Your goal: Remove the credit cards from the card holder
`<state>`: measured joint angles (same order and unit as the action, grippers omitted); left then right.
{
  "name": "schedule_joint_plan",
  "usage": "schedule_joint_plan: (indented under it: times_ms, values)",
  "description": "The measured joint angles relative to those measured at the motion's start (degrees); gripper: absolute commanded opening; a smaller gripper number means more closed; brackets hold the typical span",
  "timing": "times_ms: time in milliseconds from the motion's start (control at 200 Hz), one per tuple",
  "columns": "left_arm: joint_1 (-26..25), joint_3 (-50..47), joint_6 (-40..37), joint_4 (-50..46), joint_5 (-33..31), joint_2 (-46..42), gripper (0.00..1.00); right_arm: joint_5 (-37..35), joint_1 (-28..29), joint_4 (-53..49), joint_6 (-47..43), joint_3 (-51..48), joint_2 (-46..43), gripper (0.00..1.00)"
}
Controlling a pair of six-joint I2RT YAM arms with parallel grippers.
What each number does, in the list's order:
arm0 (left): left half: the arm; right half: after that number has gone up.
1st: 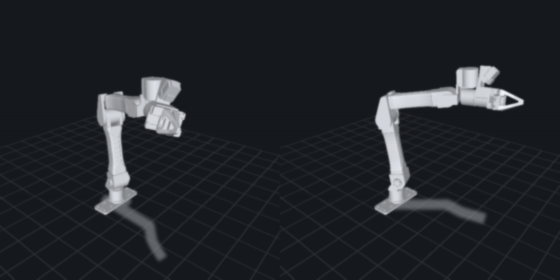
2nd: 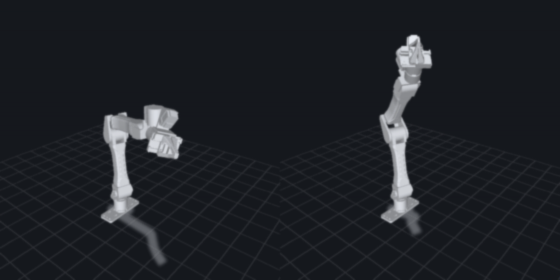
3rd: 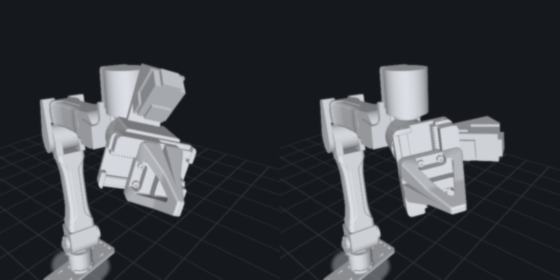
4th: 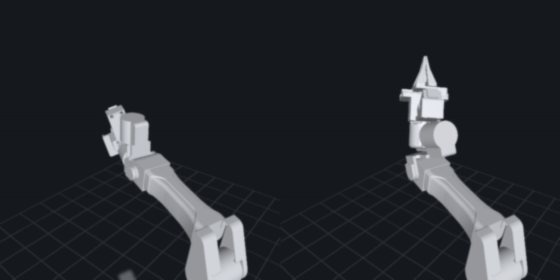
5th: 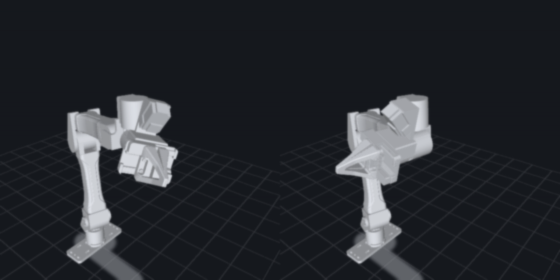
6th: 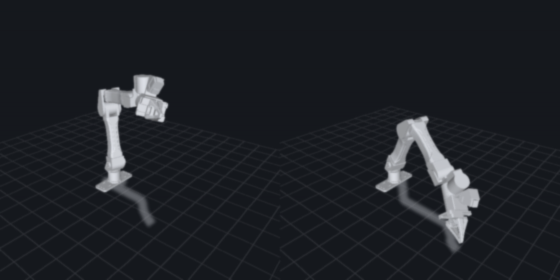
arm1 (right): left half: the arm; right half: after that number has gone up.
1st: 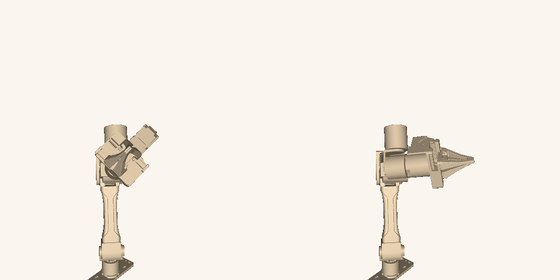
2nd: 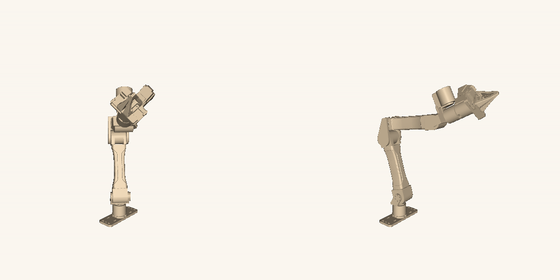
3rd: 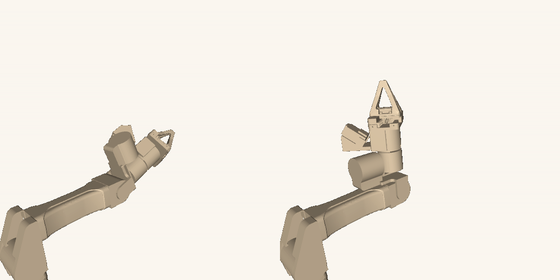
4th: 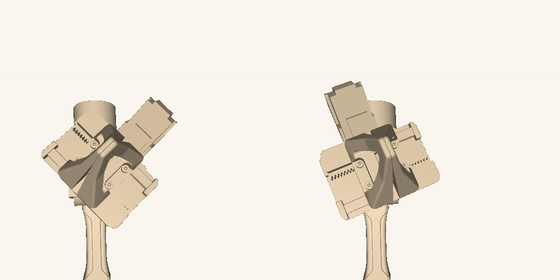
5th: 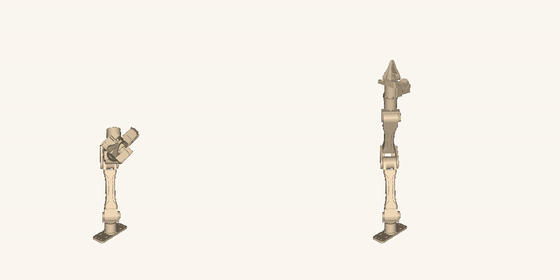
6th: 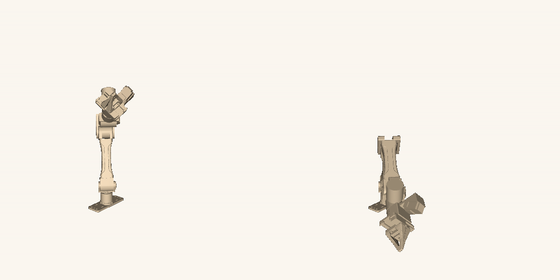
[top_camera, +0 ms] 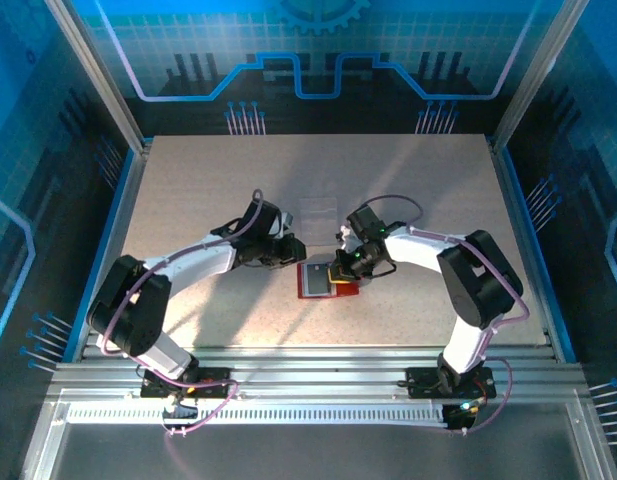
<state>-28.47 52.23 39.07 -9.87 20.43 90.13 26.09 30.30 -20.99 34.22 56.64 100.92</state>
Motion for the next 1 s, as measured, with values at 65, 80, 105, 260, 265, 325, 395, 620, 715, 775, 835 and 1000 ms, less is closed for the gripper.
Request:
schedule_joint_plan:
  times_ms: [65, 80, 105, 260, 265, 325, 395, 620, 715, 775, 835, 1000]
  values:
    - [-0.57, 0.0, 0.52, 0.17, -0.09, 0.39, 0.14, 0.17, 0.0, 0.79, 0.76, -0.35, -0.79, 0.03]
    - [-0.66, 0.0, 0.63, 0.31, -0.07, 0.55, 0.14, 0.17, 0.0, 1.01, 0.9, -0.46, -0.87, 0.03]
    - [-0.79, 0.0, 0.96, 0.44, -0.07, 0.79, 0.14, 0.2, 0.0, 1.22, 1.07, -0.57, -0.98, 0.03]
    - [-1.31, 0.02, 1.88, 1.49, 0.24, 3.23, 0.12, 0.37, 0.0, 2.51, 2.16, -1.9, -1.09, 0.04]
    - [-1.31, 0.02, 1.9, 1.49, 0.26, 3.3, 0.12, 0.37, 0.0, 2.58, 2.23, -1.95, -1.09, 0.04]
    - [-1.77, 0.02, 2.73, 1.99, 0.55, 4.11, 0.12, 0.39, 0.0, 2.99, 2.49, -2.49, -1.31, 0.06]
    - [-2.4, 0.02, 3.67, 2.86, 1.51, 5.01, 0.1, 0.76, -0.07, 4.24, 3.28, -3.39, -1.81, 0.07]
    - [-5.62, 0.02, 7.23, 6.14, 4.17, 7.78, 0.09, 5.22, -3.28, 12.83, 7.02, -9.16, -2.43, 0.08]
    - [-6.38, 0.02, 7.61, 6.16, 4.5, 8.17, 0.09, 5.99, -4.48, 14.27, 7.98, -10.75, -2.03, 0.08]
    - [-6.43, 0.02, 7.58, 6.12, 4.46, 8.2, 0.09, 6.14, -4.48, 15.43, 8.46, -11.52, -1.9, 0.08]
    - [-6.4, 0.02, 7.56, 6.05, 4.44, 8.2, 0.09, 6.19, -4.37, 16.63, 8.96, -12.61, -1.9, 0.07]
    - [-6.43, 0.7, 7.13, 4.37, 4.39, 8.24, 0.09, 6.51, -3.63, 19.85, 10.84, -14.27, -1.9, 0.07]
